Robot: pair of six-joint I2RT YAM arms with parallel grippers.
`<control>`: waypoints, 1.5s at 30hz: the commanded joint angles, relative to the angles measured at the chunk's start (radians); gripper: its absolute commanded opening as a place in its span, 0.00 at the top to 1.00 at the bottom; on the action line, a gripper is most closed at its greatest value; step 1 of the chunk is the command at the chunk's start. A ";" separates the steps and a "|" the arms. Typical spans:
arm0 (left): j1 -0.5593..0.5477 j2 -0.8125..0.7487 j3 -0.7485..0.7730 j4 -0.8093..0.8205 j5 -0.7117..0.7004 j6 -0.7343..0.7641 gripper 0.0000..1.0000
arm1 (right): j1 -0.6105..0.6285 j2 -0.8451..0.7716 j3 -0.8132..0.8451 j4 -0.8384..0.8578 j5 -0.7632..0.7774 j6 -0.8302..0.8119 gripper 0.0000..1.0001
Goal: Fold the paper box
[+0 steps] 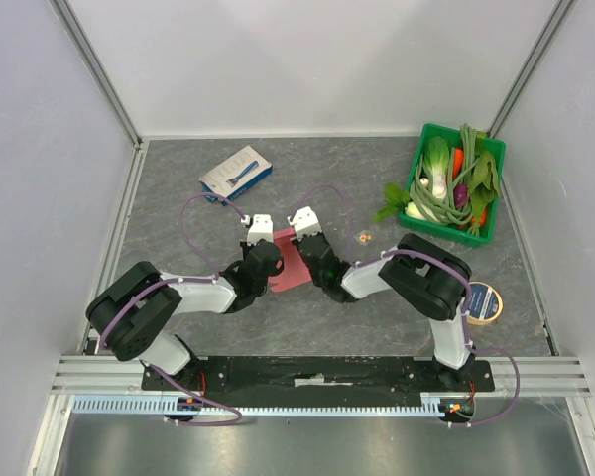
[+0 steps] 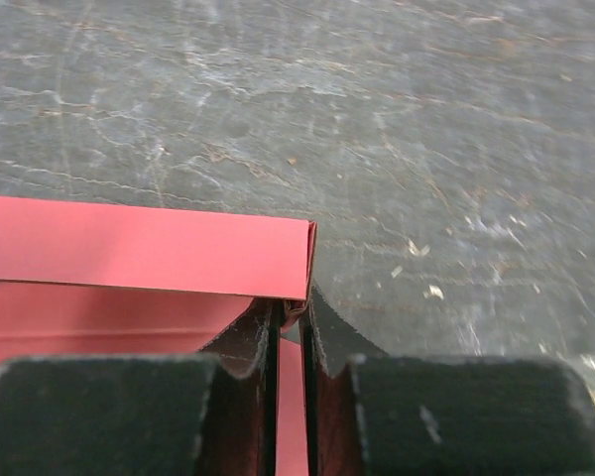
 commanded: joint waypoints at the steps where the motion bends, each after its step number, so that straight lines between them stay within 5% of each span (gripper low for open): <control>1: -0.021 -0.007 0.020 -0.025 0.008 -0.056 0.98 | 0.093 0.059 0.064 -0.028 0.445 0.017 1.00; 11: -0.028 -0.001 0.048 -0.058 0.025 -0.117 0.98 | 0.145 0.122 0.163 -0.228 0.683 0.206 1.00; 17: -0.030 0.001 0.060 -0.071 0.044 -0.143 0.98 | 0.153 0.151 0.302 -0.567 0.798 0.503 1.00; 20: -0.032 -0.002 0.057 -0.074 0.043 -0.140 0.98 | 0.151 0.146 0.273 -0.502 0.768 0.496 1.00; 24: -0.030 -0.010 0.050 -0.075 0.031 -0.131 0.98 | 0.145 0.064 0.122 -0.260 0.633 0.301 0.95; 25: -0.030 -0.010 0.050 -0.076 0.028 -0.125 0.98 | 0.144 0.053 0.086 -0.241 0.610 0.234 0.79; 28: -0.030 -0.010 0.051 -0.076 0.015 -0.108 0.98 | 0.133 -0.017 -0.004 -0.162 0.470 0.148 0.56; 31: -0.030 -0.002 0.054 -0.079 0.002 -0.099 0.98 | 0.113 -0.111 -0.034 -0.223 0.368 0.137 0.44; 40: -0.030 -0.008 0.056 -0.088 0.008 -0.088 0.98 | 0.024 -0.445 -0.257 -0.297 -0.066 0.125 0.25; 45: -0.030 -0.010 0.065 -0.107 0.023 -0.085 0.98 | -0.120 -0.544 -0.290 -0.335 -0.329 0.143 0.25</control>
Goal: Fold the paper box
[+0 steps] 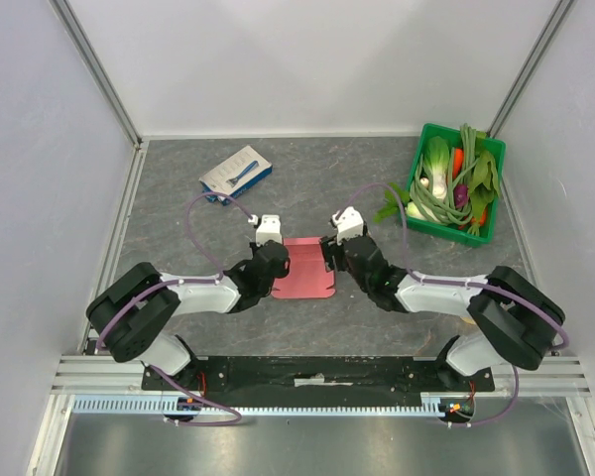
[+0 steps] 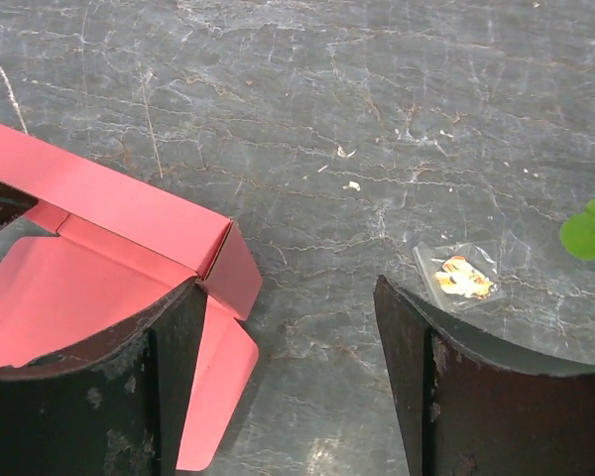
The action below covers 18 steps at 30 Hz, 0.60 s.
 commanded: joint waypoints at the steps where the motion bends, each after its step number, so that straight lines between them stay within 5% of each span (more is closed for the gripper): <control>1: 0.008 -0.003 0.037 -0.066 -0.042 0.019 0.98 | -0.101 -0.054 0.025 -0.113 -0.252 0.024 0.25; 10: 0.011 -0.001 0.116 -0.227 -0.021 -0.028 0.98 | -0.134 -0.159 0.151 -0.407 -0.611 0.162 0.10; 15: 0.021 0.016 0.209 -0.409 0.013 -0.138 0.98 | -0.150 -0.276 0.125 -0.572 -0.382 0.418 0.02; 18: 0.040 0.025 0.283 -0.565 0.077 -0.259 0.98 | -0.166 -0.258 0.111 -0.654 -0.451 0.575 0.02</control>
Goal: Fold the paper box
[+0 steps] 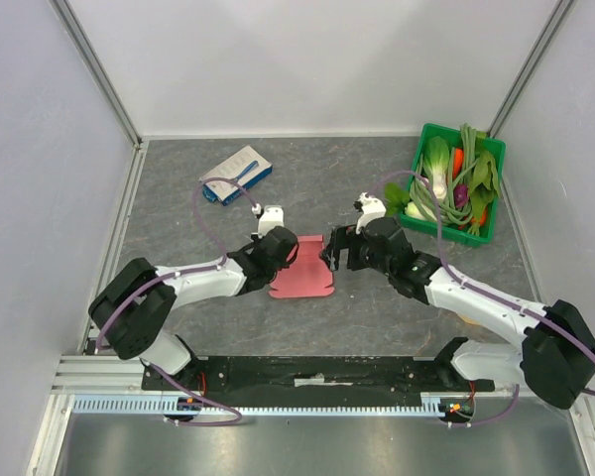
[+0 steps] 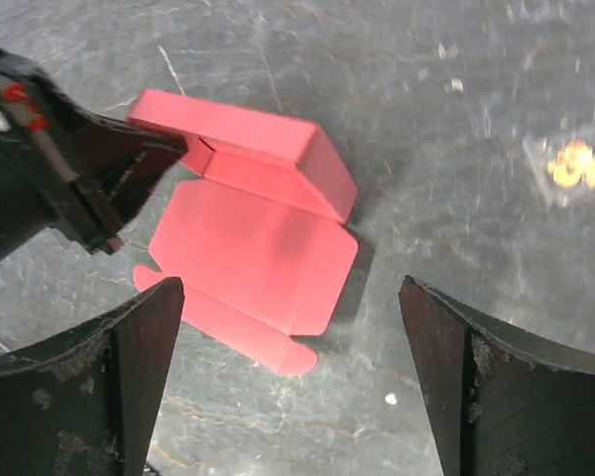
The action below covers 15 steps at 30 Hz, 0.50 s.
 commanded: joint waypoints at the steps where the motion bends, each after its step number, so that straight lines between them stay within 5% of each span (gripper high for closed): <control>1: 0.030 0.011 0.123 -0.247 0.087 -0.220 0.98 | -0.021 0.014 -0.006 -0.165 -0.028 0.265 0.02; 15: 0.051 -0.106 0.088 -0.322 0.198 -0.499 0.98 | -0.003 -0.026 -0.224 0.235 -0.128 0.612 0.23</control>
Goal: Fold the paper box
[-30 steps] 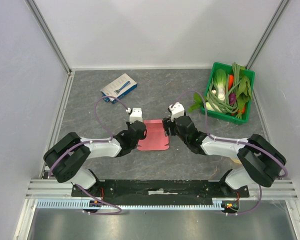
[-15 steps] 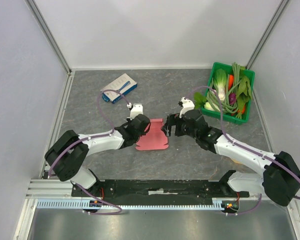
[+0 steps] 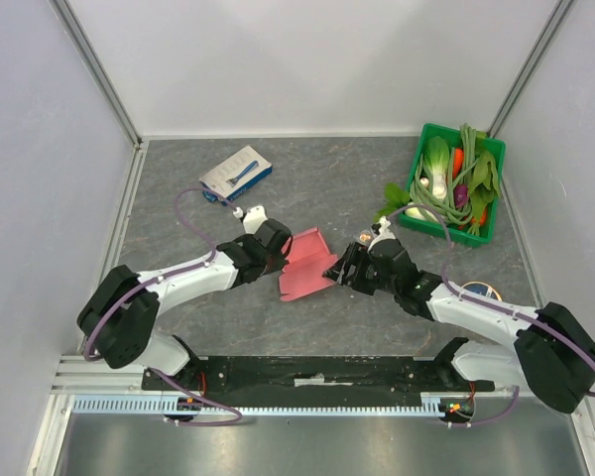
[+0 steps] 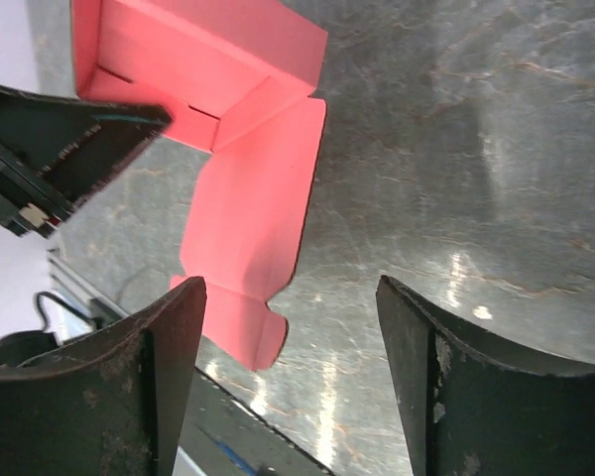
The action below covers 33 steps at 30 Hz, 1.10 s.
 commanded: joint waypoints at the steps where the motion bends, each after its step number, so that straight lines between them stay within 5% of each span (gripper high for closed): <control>1: 0.004 -0.061 -0.020 -0.011 0.015 -0.125 0.98 | 0.019 0.028 -0.011 0.185 -0.005 0.151 0.26; 8: 0.004 -0.118 -0.064 0.012 0.023 -0.125 0.98 | 0.057 0.054 0.022 0.177 0.061 0.208 0.62; 14: 0.007 -0.256 -0.159 0.125 0.140 -0.003 0.49 | 0.054 0.076 0.099 0.024 0.099 0.092 0.98; 15: 0.008 -0.281 -0.170 0.142 0.195 0.011 0.37 | 0.053 0.083 0.114 0.004 0.104 0.057 1.00; 19: 0.015 -0.400 -0.220 0.150 0.389 0.106 0.21 | 0.022 0.123 0.272 -0.157 0.084 -0.182 1.00; 26: 0.016 -0.643 -0.235 0.086 0.680 0.248 0.27 | -0.015 0.280 0.665 -0.655 0.068 -0.738 1.00; 33: 0.018 -0.693 -0.028 -0.107 0.551 0.398 0.28 | -0.016 0.364 0.921 -0.947 0.206 -0.945 1.00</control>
